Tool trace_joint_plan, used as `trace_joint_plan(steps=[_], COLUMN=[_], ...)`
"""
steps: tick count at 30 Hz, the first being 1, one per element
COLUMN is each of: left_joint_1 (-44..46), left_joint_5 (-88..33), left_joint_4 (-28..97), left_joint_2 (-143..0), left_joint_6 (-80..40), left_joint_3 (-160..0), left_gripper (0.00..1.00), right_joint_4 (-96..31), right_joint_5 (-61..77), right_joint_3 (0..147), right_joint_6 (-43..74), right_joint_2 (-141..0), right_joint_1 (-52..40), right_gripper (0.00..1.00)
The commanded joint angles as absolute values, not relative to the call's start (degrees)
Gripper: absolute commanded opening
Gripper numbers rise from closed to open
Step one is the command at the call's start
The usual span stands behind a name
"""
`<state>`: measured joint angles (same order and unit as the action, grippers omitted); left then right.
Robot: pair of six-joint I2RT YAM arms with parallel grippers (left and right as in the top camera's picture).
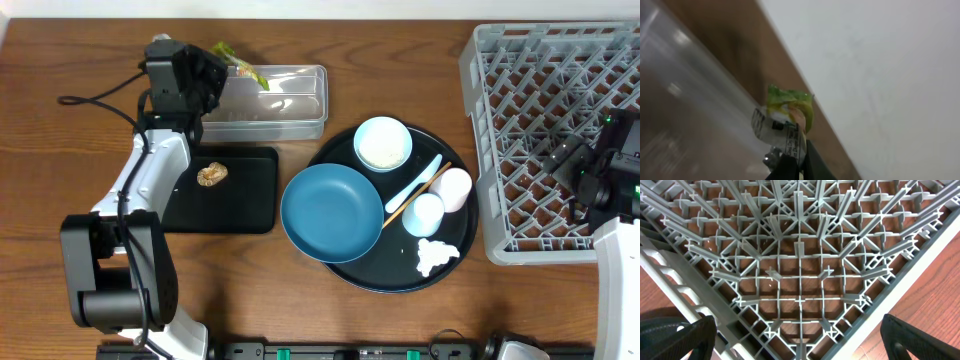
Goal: Sort waste into correct bins and load items into the dishwasher rack
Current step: 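Lift the wrapper and drop it into the clear plastic bin, then move the left gripper to the white tissue on the round tray and grasp it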
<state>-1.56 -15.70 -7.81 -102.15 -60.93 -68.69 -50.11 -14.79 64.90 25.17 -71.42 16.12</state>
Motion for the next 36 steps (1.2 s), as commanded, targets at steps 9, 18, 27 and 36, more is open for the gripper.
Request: trace_joint_plan(steps=[9, 18, 27, 36], left_joint_1=[-1.6, -1.6, -1.5, 3.3], left_joint_5=[-10.6, -13.1, -21.0, -23.8], left_joint_4=[1.4, 0.6, -5.5, -0.8], left_joint_2=[-101.7, -101.6, -94.7, -77.3], left_joint_6=[-72.1, -71.8, -57.2, -32.3], left_joint_3=[-68.6, -68.6, -68.6, -68.6], left_gripper=[0.07, 0.76, 0.86, 0.98], right_joint_4=[-50.2, -50.2, -50.2, -50.2], right_joint_5=[-15.0, -14.9, -15.0, -14.9], right_joint_3=[65.8, 65.8, 65.8, 65.8], right_joint_6=[24.8, 24.8, 24.8, 24.8], right_joint_2=[-71.4, -71.4, -71.4, -71.4], right_joint_1=[16.5, 16.5, 16.5, 16.5], right_gripper=[0.99, 0.99, 0.99, 0.99])
